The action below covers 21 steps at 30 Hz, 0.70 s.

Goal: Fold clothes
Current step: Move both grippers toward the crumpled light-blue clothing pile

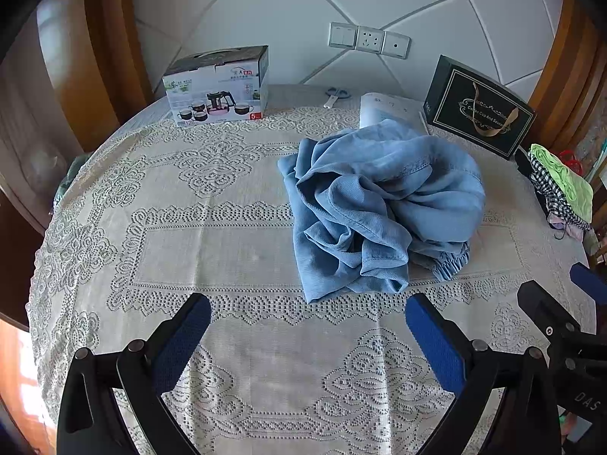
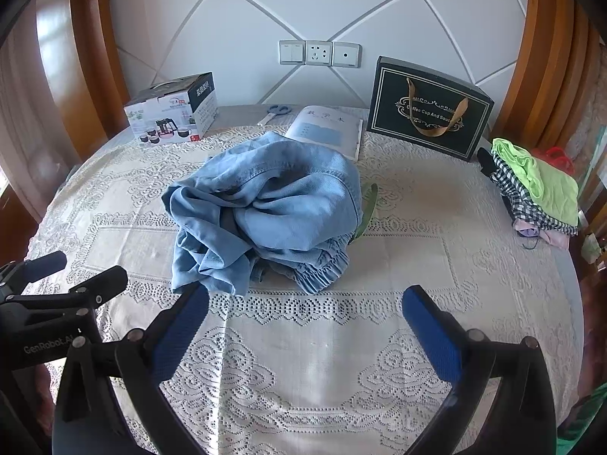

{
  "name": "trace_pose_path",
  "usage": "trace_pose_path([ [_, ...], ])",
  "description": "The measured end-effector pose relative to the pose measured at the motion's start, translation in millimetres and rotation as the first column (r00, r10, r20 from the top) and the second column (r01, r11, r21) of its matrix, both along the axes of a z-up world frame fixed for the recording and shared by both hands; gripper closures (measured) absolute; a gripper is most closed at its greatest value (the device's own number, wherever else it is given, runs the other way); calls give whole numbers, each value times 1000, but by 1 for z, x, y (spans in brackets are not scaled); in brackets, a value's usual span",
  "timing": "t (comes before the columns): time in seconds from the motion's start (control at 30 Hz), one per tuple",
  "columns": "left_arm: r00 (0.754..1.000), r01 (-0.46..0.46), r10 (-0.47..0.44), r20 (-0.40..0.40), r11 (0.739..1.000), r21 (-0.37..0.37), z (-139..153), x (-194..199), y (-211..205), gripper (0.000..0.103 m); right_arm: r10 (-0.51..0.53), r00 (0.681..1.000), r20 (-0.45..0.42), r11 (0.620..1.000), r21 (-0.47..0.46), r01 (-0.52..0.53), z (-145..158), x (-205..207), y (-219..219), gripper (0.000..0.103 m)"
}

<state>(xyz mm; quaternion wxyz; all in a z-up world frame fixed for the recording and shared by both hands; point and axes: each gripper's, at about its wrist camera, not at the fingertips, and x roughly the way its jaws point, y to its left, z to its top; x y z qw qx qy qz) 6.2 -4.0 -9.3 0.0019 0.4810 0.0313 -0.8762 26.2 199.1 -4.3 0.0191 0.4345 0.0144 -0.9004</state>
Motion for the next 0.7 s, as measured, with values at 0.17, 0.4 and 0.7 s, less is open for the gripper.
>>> trace_pose_path([
  [0.17, 1000, 4, -4, 0, 1000, 0, -1, -1, 1, 0, -6, 1000, 5, 1000, 1, 6, -1, -1, 2, 0],
  [0.4, 1000, 5, -5, 5, 1000, 0, -3, -4, 0, 0, -3, 1000, 16, 1000, 5, 3, -5, -5, 0, 0],
  [0.7, 1000, -8, 8, 19, 1000, -7, -8, -9, -4, 0, -6, 1000, 26, 1000, 6, 6, -9, -9, 0, 0],
])
